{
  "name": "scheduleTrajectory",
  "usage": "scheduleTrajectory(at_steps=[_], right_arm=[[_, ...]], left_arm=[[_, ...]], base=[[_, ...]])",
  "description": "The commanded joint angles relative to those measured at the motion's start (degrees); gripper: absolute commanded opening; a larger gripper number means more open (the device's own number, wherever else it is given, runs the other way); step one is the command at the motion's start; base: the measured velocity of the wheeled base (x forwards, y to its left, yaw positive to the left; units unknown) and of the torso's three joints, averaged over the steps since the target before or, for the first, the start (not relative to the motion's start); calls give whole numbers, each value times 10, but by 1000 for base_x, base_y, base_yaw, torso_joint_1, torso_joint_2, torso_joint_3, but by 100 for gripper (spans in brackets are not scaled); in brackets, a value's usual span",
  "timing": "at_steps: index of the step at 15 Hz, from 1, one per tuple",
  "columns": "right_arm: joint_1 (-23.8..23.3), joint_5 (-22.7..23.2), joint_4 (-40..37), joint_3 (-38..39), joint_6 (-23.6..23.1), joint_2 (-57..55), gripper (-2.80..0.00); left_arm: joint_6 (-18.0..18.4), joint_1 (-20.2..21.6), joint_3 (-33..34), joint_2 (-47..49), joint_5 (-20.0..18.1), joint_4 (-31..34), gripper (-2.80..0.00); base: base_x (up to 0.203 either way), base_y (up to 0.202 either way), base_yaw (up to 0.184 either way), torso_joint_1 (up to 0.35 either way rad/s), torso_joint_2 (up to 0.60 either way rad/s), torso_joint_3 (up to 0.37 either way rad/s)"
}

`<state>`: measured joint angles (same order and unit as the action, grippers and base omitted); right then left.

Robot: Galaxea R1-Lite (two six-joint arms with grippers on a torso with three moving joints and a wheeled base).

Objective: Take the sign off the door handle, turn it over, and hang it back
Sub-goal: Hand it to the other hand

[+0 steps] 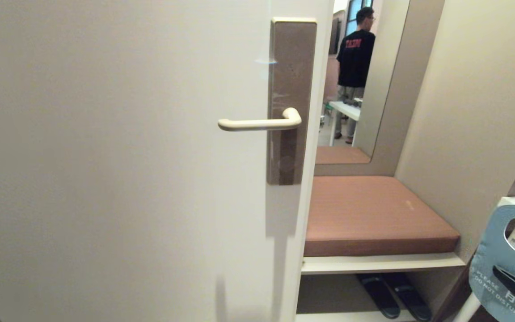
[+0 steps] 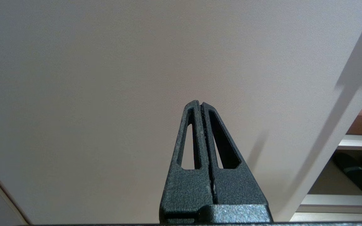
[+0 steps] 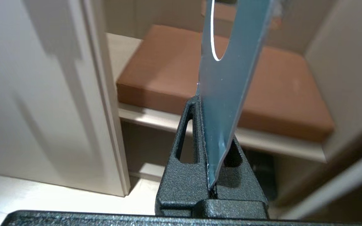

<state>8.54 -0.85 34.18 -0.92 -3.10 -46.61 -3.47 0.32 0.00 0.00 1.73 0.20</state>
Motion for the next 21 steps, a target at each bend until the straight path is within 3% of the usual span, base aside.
scheduleTrajectory(at_steps=[1, 5, 7, 10, 15, 21], right_arm=[[-17, 0, -72, 8, 12, 108, -280], [-26, -1, -260, 9, 21, 264, -280], [-52, 3, -326, 9, 21, 319, -280], [-87, 10, -341, 9, 21, 355, -280], [-86, 10, -342, 9, 21, 464, -280], [-86, 9, -342, 9, 24, 466, -280]], left_arm=[[0, 0, 0, 0, 0, 1, -280], [0, 0, 0, 0, 0, 1, -280], [0, 0, 0, 0, 0, 0, -280], [0, 0, 0, 0, 0, 0, -280], [0, 0, 0, 0, 0, 0, -280], [0, 0, 0, 0, 0, 1, -280]], base=[[0, 0, 0, 0, 0, 0], [0, 0, 0, 0, 0, 0], [0, 0, 0, 0, 0, 0], [0, 0, 0, 0, 0, 0], [0, 0, 0, 0, 0, 0], [0, 0, 0, 0, 0, 0]])
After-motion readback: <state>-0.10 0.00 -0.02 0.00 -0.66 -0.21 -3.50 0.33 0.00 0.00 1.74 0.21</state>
